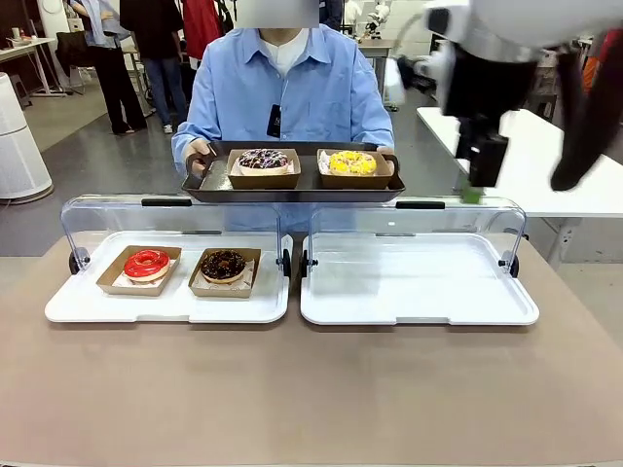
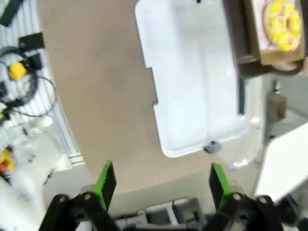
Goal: Provide the desired donut to the person.
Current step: Place the picked Paper togo box onto the Handle tray extended by the person.
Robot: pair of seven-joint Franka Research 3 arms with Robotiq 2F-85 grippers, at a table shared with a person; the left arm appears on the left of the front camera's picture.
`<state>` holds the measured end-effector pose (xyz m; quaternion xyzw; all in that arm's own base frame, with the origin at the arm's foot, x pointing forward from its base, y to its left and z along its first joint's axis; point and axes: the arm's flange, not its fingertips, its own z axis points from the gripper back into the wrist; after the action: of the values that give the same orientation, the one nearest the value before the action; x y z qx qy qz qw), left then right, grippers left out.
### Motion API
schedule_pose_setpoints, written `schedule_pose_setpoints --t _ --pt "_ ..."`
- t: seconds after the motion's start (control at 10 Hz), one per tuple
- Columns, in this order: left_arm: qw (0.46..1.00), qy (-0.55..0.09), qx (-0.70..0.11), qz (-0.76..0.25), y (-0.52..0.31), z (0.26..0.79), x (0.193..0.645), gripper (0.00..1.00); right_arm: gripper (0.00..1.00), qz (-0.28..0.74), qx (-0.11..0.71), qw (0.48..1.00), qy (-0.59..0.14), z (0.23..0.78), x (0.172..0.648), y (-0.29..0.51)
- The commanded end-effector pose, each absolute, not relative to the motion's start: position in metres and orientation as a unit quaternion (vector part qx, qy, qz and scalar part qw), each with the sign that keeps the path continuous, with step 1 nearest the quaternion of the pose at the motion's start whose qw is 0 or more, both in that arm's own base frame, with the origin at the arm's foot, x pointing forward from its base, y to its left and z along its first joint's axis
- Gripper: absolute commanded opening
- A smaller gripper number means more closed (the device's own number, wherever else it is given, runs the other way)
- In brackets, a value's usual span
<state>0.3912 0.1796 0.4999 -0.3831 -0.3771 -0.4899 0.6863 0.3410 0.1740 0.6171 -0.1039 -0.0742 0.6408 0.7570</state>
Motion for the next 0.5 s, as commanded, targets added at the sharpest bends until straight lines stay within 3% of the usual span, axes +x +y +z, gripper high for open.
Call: schedule_pose_setpoints --t 0.0,0.4 --pt "0.677 -0.388 -0.383 -0.495 0.18 0.5 0.39 1.0 1.0 0.638 -0.085 0.76 -0.092 0.603 0.331 0.143" --pt "0.677 -0.388 -0.383 -0.495 0.18 0.5 0.39 1.0 1.0 0.628 -0.089 0.769 -0.079 0.606 0.333 0.136"
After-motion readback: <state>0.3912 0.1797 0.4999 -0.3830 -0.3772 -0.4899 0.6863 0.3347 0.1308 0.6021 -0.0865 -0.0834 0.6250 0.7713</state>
